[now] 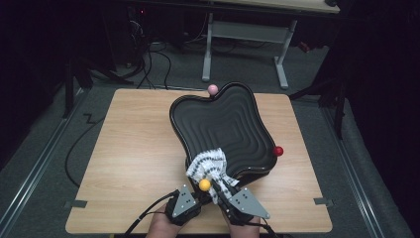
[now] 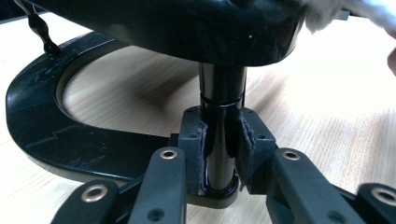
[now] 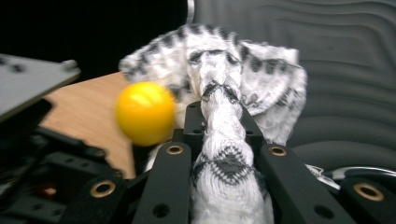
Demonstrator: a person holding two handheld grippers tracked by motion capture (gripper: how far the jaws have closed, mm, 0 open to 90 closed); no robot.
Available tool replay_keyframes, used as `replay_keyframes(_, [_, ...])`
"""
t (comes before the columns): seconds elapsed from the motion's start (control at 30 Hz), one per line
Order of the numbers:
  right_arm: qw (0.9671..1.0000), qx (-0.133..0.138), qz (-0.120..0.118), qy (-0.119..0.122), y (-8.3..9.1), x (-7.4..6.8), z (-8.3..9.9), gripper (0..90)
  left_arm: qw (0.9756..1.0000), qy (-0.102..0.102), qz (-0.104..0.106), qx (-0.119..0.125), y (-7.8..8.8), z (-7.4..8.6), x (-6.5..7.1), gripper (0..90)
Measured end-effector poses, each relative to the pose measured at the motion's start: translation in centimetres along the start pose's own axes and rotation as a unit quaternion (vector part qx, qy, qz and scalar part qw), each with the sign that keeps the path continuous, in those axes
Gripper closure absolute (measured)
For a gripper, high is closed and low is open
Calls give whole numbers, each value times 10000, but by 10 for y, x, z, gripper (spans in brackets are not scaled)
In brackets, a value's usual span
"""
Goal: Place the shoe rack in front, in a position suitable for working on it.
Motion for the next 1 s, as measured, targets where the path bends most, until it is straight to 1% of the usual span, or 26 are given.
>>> replay_keyframes(0.03, [10000, 15, 15, 32, 0, -2, 0, 801, 10000, 3, 2, 1, 0, 0, 0, 740])
replay_keyframes(0.1, [10000, 6, -6, 3, 0, 0, 0, 801, 10000, 3, 5, 0, 0, 0, 0, 740])
replay_keyframes(0.17, [9998, -2, 90, 149, 0, 4, 0, 801, 10000, 18, 12, -2, 0, 0, 0, 740])
replay_keyframes(0.2, [9996, -15, 265, 102, -1, 15, -1, 801, 10000, 27, 9, -8, 0, 0, 0, 740])
replay_keyframes(0.23, [9996, -15, 265, 102, -1, 15, -1, 801, 10000, 27, 9, -8, 0, 0, 0, 740])
replay_keyframes(0.27, [9986, -46, 516, 69, -2, 31, 0, 800, 10000, 29, 2, -9, 1, 0, 0, 741])
replay_keyframes(0.3, [9986, -46, 516, 69, -2, 31, 0, 800, 10000, 31, -1, -9, 1, 0, 0, 741])
replay_keyframes(0.33, [9981, -54, 620, 29, -2, 38, 1, 800, 10000, 34, -4, -9, 1, 0, 0, 741])
replay_keyframes(0.37, [9967, -57, 815, 19, -1, 52, 3, 800, 10000, 33, -9, -4, 1, 0, 1, 740])
replay_keyframes(0.43, [9941, -71, 1078, 74, 0, 67, 3, 800, 10000, 32, -16, -4, 2, 0, 1, 740])
replay_keyframes(0.53, [9887, -129, 1496, -21, 5, 92, 4, 800, 10000, 26, -26, -9, 2, 0, 1, 740])
replay_keyframes(0.6, [9845, -155, 1748, -26, 8, 106, 6, 799, 10000, 21, -29, -11, 2, 0, 1, 740])
replay_keyframes(0.67, [9816, -168, 1903, -70, 10, 115, 6, 800, 10000, 17, -34, -9, 2, 0, 1, 740])
replay_keyframes(0.7, [9813, -174, 1916, -116, 10, 117, 6, 799, 10000, 16, -34, -11, 2, 0, 1, 740])
replay_keyframes(0.73, [9816, -176, 1896, -130, 10, 117, 6, 800, 10000, 15, -35, -14, 2, 0, 1, 740])
replay_keyframes(0.8, [9848, -204, 1719, -100, 8, 109, 6, 800, 10000, 14, -35, -15, 2, 0, 1, 740])
replay_keyframes(0.83, [9870, -220, 1592, -69, 5, 102, 5, 801, 10000, 15, -34, -15, 2, 0, 1, 740])
replay_keyframes(0.87, [9912, -189, 1309, 12, 1, 86, 4, 801, 10000, 18, -31, -15, 2, 0, 1, 740])
replay_keyframes(0.9, [9912, -189, 1309, 12, 1, 86, 4, 801, 10000, 18, -31, -15, 2, 0, 1, 740])
replay_keyframes(0.93, [9927, -177, 1192, 17, -1, 80, 3, 801, 10000, 22, -25, -15, 2, 0, 1, 740])
replay_keyframes(0.97, [9949, -185, 993, 56, -3, 69, 2, 800, 10000, 24, -23, -16, 2, 0, 1, 740])
replay_keyframes(1.0, [9963, -182, 834, 98, -5, 60, 1, 800, 10000, 26, -22, -17, 2, 0, 1, 740])
Point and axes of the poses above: each handheld gripper's, and its own axes: y roughly backward along the jaws, z roughly out of its underside, x roughly to its right, the point moved 1 cm from there along -y, roughly forward along the jaws, and after that the axes turned 14 degrees about x, right-handed, at the moved point
